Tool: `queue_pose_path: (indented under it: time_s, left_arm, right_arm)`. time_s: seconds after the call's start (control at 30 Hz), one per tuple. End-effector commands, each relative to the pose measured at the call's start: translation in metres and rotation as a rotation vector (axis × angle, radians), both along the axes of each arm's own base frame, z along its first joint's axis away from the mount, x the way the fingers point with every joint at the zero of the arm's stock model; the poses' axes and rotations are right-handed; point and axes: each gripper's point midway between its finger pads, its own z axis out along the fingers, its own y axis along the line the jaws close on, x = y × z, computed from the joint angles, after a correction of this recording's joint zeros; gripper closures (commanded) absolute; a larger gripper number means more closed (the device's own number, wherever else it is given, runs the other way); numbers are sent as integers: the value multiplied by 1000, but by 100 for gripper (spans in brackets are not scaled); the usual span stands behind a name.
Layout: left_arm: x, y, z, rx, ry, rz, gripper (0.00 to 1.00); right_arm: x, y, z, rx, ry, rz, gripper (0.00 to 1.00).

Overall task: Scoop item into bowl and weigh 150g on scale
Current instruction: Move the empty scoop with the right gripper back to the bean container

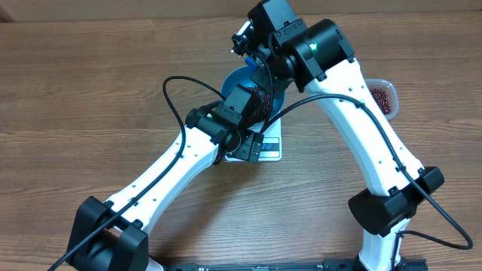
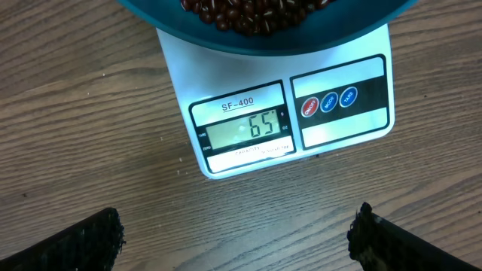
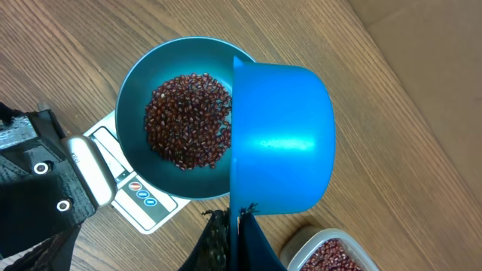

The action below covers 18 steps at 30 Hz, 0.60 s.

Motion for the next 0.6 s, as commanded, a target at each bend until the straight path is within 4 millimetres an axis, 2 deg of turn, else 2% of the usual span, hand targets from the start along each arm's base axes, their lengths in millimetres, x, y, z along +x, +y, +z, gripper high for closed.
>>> queue_pose_path:
  time_s: [0.0, 0.17, 0.27, 0.37, 0.57]
  left_arm:
    - [2, -2, 5, -17, -8, 5, 0]
    - [2, -2, 5, -17, -8, 5, 1]
    - [2, -2, 5, -17, -8, 5, 1]
    - [2, -2, 5, -17, -8, 5, 0]
    - [2, -2, 5, -17, -8, 5, 0]
  right_arm:
    - [0, -3, 25, 29, -65, -15, 96]
    - [3, 1, 27, 89, -63, -90, 96]
    - [5, -7, 25, 141, -24, -142, 96]
    - [10, -22, 23, 221, 32, -232, 96]
    - [16, -67, 20, 390, 178, -388, 96]
